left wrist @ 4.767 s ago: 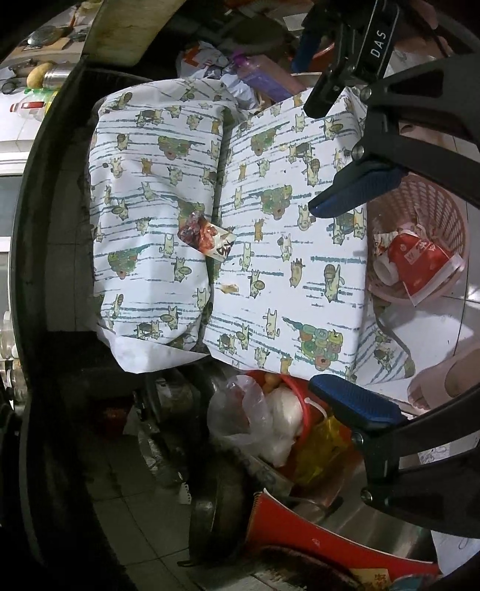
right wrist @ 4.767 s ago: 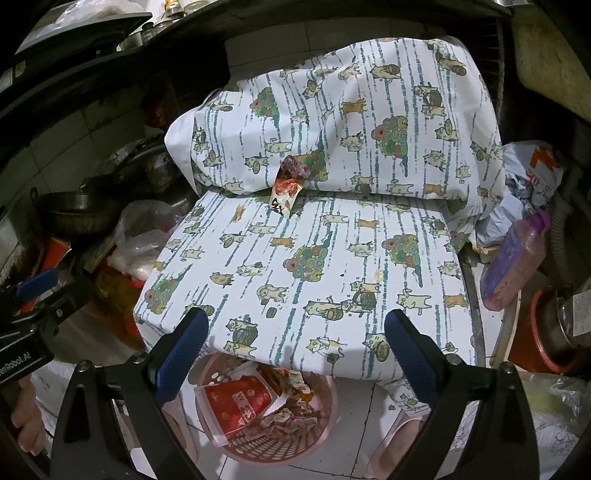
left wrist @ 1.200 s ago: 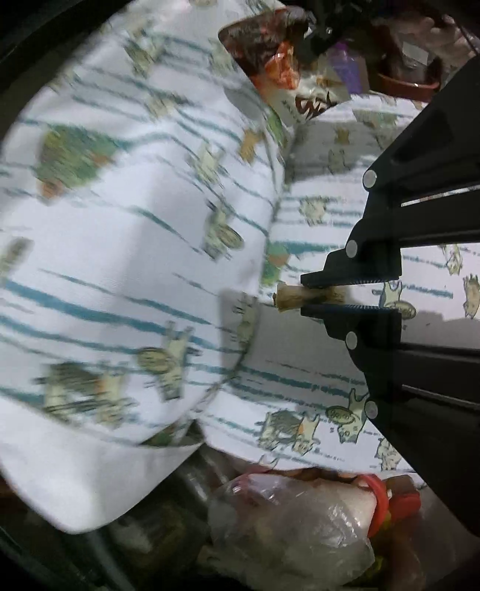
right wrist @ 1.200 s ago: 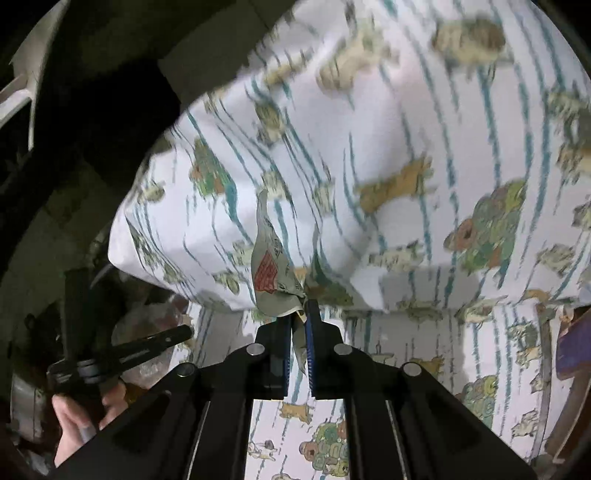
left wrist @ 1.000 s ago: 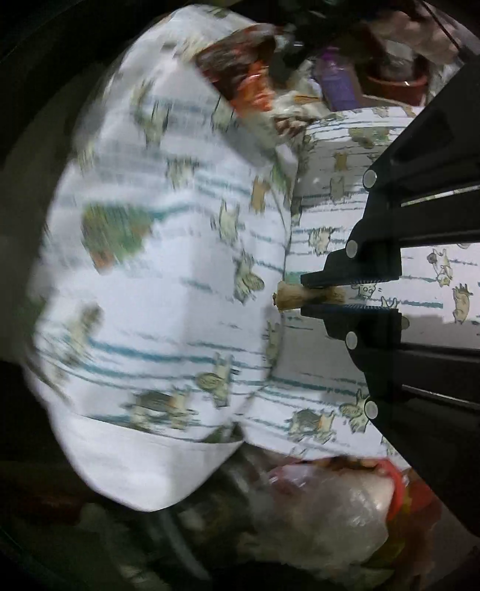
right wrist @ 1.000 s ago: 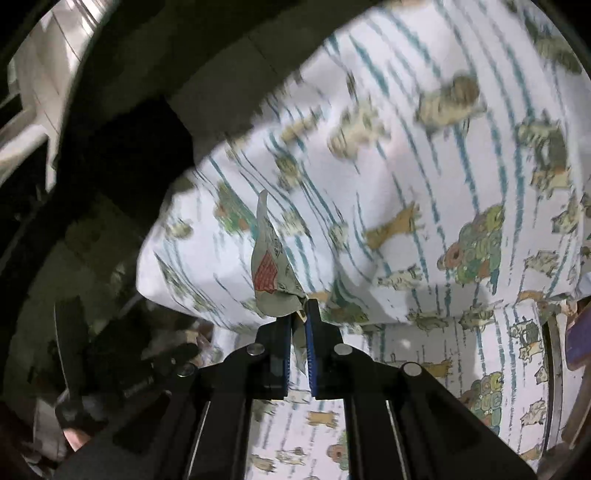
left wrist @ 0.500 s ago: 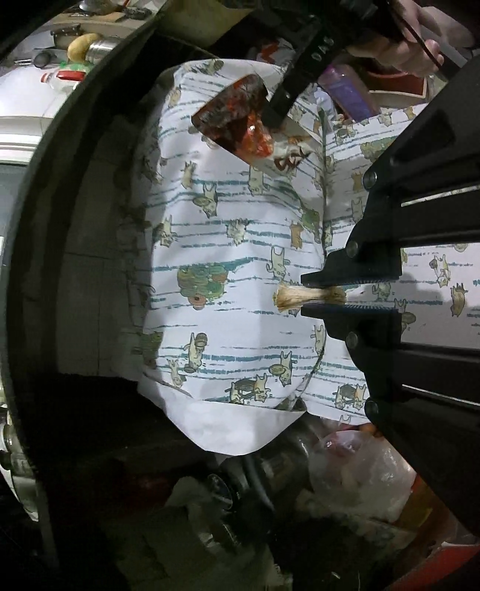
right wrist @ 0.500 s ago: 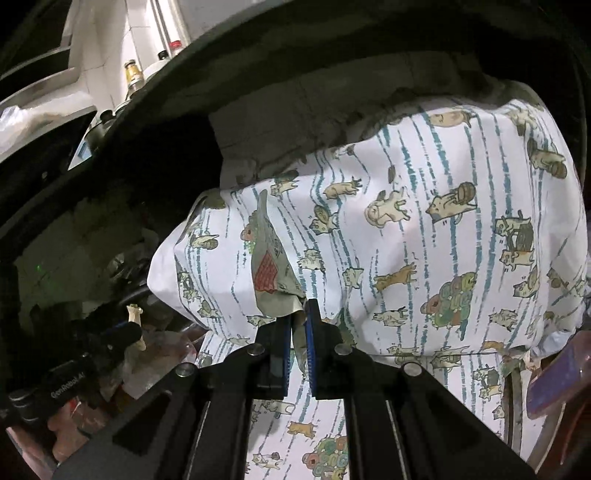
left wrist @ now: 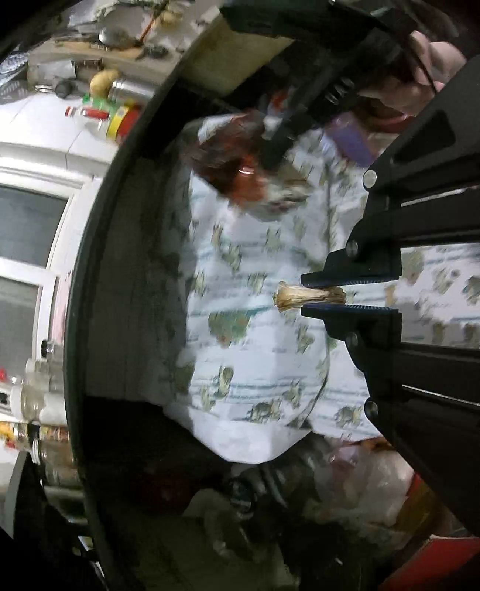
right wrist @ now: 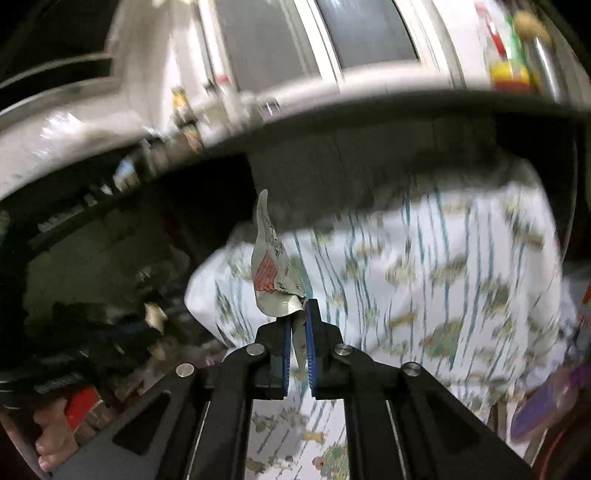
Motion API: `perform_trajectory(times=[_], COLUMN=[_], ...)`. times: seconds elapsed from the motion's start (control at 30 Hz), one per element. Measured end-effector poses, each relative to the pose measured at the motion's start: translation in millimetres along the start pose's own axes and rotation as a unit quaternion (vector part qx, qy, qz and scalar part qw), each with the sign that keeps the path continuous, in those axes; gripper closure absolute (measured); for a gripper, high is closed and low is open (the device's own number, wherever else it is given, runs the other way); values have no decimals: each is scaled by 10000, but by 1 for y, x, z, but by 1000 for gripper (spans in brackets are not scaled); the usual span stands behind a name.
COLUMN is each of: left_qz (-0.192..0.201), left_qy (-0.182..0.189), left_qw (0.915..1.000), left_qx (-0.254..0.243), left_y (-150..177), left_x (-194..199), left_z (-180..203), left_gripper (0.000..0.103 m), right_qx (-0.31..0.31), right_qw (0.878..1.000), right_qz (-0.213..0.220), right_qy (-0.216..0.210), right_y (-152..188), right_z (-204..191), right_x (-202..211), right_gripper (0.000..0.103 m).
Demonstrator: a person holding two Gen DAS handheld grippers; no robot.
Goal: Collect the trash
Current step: 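Lift the tan scrap and the packet and carry them toward the pink basket, then open both tools over the pink basket to drop the scrap and packet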
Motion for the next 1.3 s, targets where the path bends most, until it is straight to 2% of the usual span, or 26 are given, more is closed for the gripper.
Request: perform_trajectory(times=[0.1,0.2,0.3,0.43,0.67,0.93,1.1,1.23,1.3], left_qz=[36,100,63,70,132,-77,-446,-824,-1077], left_qy=[5,-113,-110,-155,-315,-426,-547,-690,-728], left_qw=[10000,9999,9999,9998,9994,9989,9973,9940,9913], left_qx=[78,-26,-50,-122,-27,169,177,184,184], left_y=[1,7,18,39,85,118,141,167,180], left_x=[19,43,61,86,119,112,90,61,46], left_z=[9,25,38,51,54,48,43,32,27], left_gripper=[93,93,93,93,93,93,93,93,93], right_qx=[35,8,262,261,376,264,421,484,639], right_qw=[9996,9993,9991,9995,9992,9970,9913,9783,9716], right_qz=[254,363,320,176,-55,-723,-1243,-2004,-2276], right_qy=[89,72,78,14,-94,2,72,223,140], right_y=[-12,-11,2,23,70,129,164,202,219], right_z=[0,-3,-13,-21,-25,-19,-20,-18,-21], right_x=[38,76,104,133,170,159,133,98,89], right_gripper=[96,96,96,96,96,96,96,96,96])
Point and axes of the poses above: each gripper's, at about its wrist camera, not at the fingertips, and x roughly against the way its jaws point, z to its right, y to its underside, the point moved 1 cm from there along -x, roughly the way its jaws point, and after that the axes turned 11 degrees about y, right-handed, at the moved point
